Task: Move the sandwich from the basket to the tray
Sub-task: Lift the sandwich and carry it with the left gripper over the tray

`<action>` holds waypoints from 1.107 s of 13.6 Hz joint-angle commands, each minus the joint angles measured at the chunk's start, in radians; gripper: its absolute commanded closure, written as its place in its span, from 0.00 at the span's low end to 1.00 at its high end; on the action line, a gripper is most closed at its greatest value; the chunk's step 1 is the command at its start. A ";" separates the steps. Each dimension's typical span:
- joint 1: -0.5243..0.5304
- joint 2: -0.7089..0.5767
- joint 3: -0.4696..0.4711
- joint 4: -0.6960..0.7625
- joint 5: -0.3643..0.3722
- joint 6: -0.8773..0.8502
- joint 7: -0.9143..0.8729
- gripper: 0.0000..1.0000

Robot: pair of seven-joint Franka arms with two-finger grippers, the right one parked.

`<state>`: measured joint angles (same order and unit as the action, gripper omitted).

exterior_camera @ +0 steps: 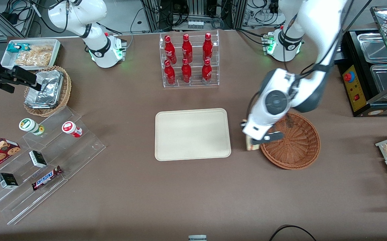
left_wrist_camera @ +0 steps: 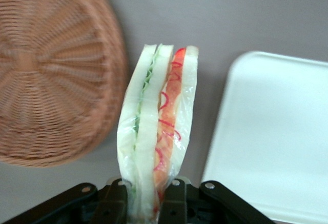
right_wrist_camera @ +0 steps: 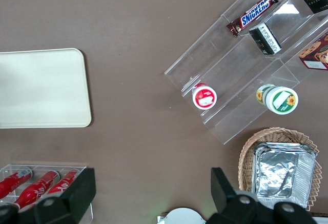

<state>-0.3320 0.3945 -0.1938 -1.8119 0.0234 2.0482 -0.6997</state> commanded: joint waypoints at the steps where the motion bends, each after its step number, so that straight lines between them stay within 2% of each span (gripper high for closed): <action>1: -0.096 0.165 0.010 0.204 0.010 -0.022 -0.074 0.93; 3: -0.180 0.268 0.011 0.328 0.013 -0.022 -0.147 0.93; 7: -0.280 0.392 0.020 0.488 0.021 -0.023 -0.269 0.93; 10: -0.314 0.425 0.019 0.528 0.096 -0.022 -0.359 0.93; 15: -0.338 0.458 0.019 0.545 0.101 -0.014 -0.385 0.90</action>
<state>-0.6517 0.8282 -0.1875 -1.3086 0.1014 2.0479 -1.0501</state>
